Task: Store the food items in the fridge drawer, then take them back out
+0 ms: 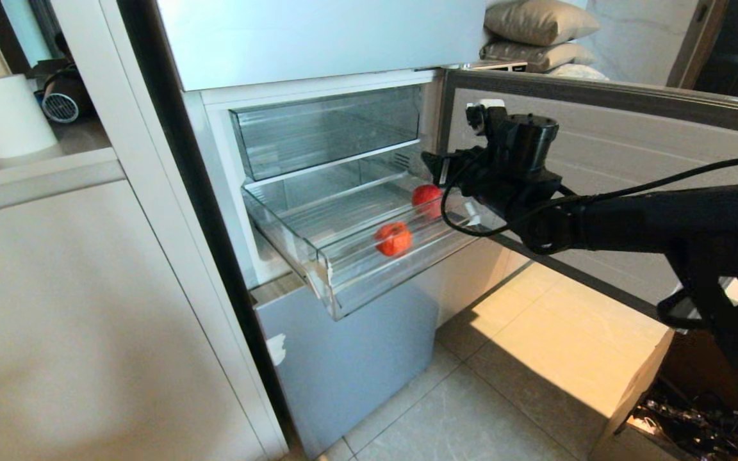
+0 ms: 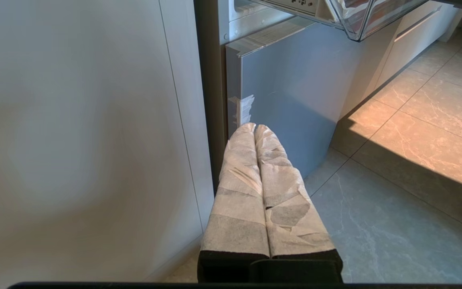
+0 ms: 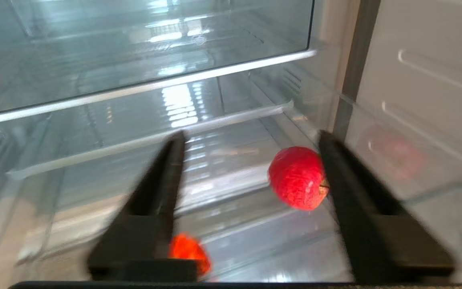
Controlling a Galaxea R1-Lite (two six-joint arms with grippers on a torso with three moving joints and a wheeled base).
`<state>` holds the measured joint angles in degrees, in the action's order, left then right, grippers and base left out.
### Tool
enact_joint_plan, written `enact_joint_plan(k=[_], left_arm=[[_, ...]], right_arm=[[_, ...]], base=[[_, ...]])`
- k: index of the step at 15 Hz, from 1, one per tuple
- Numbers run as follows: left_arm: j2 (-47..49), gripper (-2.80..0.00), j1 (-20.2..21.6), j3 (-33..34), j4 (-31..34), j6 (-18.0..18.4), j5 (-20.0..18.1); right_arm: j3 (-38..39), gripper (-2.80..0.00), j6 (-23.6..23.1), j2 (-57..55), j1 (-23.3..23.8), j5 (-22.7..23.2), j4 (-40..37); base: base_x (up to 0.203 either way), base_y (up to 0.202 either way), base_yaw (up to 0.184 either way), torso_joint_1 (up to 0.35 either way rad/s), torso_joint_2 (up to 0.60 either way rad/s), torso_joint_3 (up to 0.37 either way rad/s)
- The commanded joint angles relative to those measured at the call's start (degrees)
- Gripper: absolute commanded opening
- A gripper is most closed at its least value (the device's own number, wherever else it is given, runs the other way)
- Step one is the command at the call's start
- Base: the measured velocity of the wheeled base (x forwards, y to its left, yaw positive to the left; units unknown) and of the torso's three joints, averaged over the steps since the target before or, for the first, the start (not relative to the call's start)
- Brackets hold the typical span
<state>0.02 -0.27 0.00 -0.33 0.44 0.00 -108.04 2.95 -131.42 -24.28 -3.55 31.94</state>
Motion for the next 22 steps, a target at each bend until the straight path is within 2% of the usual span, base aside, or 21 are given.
enact_joint_plan(k=[1,8,11,14,16,19,21,22], left_arm=[[-0.2,-2.80,0.0,0.1,0.0,0.0,0.0],[-0.1,-2.80,0.0,0.1,0.0,0.0,0.0],[-0.2,-2.80,0.0,0.1,0.0,0.0,0.0],[-0.1,-2.80,0.0,0.1,0.0,0.0,0.0],[-0.2,-2.80,0.0,0.1,0.0,0.0,0.0],[-0.2,-2.80,0.0,0.1,0.0,0.0,0.0],[-0.1,-2.80,0.0,0.1,0.0,0.0,0.0],[-0.2,-2.80,0.0,0.1,0.0,0.0,0.0]], right_arm=[[8.0,-2.80,0.1,8.4,-0.7,-0.3,-0.3],[43.3,-2.80,2.2,32.4,-2.1,-1.6,-1.6],[53.3,-2.80,2.4,44.3,-2.0,-2.3,-1.6],[63.5,-2.80,2.0,58.3,-1.8,-5.5,-1.7],[69.4,-2.80,1.8,66.5,-1.8,-9.7,-1.9],[77.3,-2.80,0.2,78.8,-0.8,-22.4,-3.7],[83.5,-2.80,0.0,86.6,3.7,-27.8,-8.7],[86.8,-2.80,0.0,89.7,5.5,-29.1,-10.7]], base=[[0.000,0.000,0.000,0.000,0.00,0.000],[0.000,0.000,0.000,0.000,0.00,0.000],[0.000,0.000,0.000,0.000,0.00,0.000],[0.000,0.000,0.000,0.000,0.00,0.000],[0.000,0.000,0.000,0.000,0.00,0.000],[0.000,0.000,0.000,0.000,0.00,0.000],[0.000,0.000,0.000,0.000,0.00,0.000],[0.000,0.000,0.000,0.000,0.00,0.000]])
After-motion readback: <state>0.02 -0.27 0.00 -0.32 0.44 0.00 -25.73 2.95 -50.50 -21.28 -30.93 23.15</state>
